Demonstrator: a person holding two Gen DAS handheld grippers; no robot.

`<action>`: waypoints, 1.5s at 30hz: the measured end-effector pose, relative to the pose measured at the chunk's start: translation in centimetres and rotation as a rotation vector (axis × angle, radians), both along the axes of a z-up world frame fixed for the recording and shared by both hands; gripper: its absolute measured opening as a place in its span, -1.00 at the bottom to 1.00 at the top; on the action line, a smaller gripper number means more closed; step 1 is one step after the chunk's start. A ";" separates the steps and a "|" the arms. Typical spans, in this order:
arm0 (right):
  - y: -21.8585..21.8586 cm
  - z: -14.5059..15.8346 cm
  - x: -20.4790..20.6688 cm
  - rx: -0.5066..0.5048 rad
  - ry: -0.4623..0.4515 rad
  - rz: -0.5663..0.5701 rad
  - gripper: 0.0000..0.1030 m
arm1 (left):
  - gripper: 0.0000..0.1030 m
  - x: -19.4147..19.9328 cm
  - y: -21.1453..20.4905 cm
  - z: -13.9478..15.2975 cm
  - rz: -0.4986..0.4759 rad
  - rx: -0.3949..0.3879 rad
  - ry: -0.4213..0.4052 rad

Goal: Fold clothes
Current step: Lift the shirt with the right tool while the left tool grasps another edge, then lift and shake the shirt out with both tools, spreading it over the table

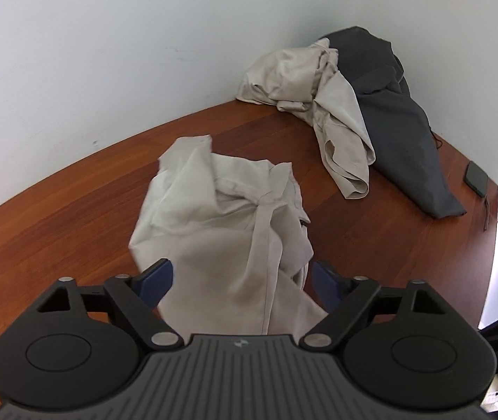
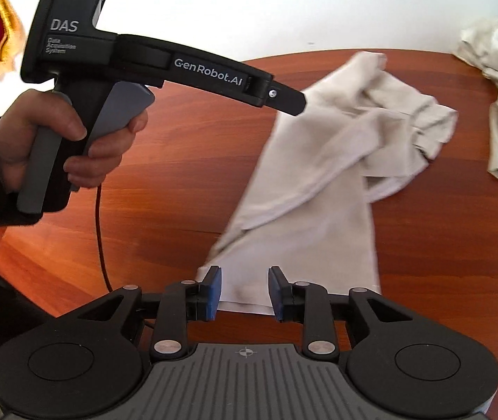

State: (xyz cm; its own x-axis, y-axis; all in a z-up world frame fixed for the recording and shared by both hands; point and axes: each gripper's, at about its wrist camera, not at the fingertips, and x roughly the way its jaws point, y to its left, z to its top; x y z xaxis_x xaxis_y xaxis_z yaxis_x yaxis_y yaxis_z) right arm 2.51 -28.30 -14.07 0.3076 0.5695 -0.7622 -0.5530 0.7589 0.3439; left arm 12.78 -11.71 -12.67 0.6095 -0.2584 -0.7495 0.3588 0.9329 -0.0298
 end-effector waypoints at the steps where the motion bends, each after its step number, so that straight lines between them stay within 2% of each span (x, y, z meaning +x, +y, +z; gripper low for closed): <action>1: -0.4 -0.1 0.2 -0.005 0.001 -0.011 -0.38 | 0.61 0.7 -0.5 -0.4 -0.009 0.006 -0.001; 5: -2.1 0.3 0.0 -0.011 -0.002 -0.056 -0.38 | 0.30 3.6 -2.0 -2.2 -0.049 0.026 0.026; 12: -4.3 -0.8 1.4 -0.023 -0.010 -0.123 -0.38 | 0.27 7.7 -4.2 -5.0 -0.087 0.048 0.062; 14: -4.6 -1.1 2.1 -0.029 -0.010 -0.143 -0.38 | 0.04 8.6 -4.9 -5.7 -0.094 0.060 0.066; 17: -5.3 -1.3 2.6 -0.037 -0.009 -0.166 -0.38 | -0.09 9.7 -5.7 -6.4 -0.109 0.070 0.068; 24: -6.0 -1.6 2.7 -0.057 -0.003 -0.197 -0.38 | -0.14 11.9 -6.9 -8.1 -0.140 0.098 0.080; 25: -6.0 -1.7 2.7 -0.060 -0.002 -0.201 -0.38 | -0.25 12.2 -7.1 -8.3 -0.144 0.104 0.080; 26: -6.0 -1.7 2.7 -0.063 -0.002 -0.206 -0.38 | -0.50 12.4 -7.2 -8.6 -0.136 0.117 0.083; 27: -5.9 -1.8 2.7 -0.067 0.000 -0.210 -0.38 | -0.61 12.6 -7.3 -8.8 -0.127 0.130 0.086; 29: -5.8 -1.9 2.7 -0.074 -0.001 -0.217 -0.38 | -0.91 12.7 -7.0 -8.9 -0.078 0.155 0.069; 30: -5.7 -2.0 2.7 -0.078 -0.002 -0.221 -0.38 | -0.94 12.6 -6.7 -8.7 -0.058 0.152 0.055; 34: -5.2 -2.1 2.7 -0.096 -0.002 -0.241 -0.38 | -0.94 11.7 -4.6 -7.2 0.061 0.126 -0.025; 40: -4.0 -2.2 2.9 -0.107 -0.008 -0.249 -0.38 | -0.94 9.4 0.8 -4.5 0.309 0.106 -0.120; 45: -2.4 -2.5 3.1 -0.112 0.003 -0.238 -0.38 | -0.94 6.5 6.2 -2.8 0.483 0.072 -0.142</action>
State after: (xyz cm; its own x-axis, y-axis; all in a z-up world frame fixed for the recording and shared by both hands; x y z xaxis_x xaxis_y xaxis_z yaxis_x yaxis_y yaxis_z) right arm 5.62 -30.69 -16.53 0.4205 0.3934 -0.8176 -0.3531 0.9010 0.2519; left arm 19.27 -5.55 -15.52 0.7437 0.1280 -0.6562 -0.1187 0.9912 0.0588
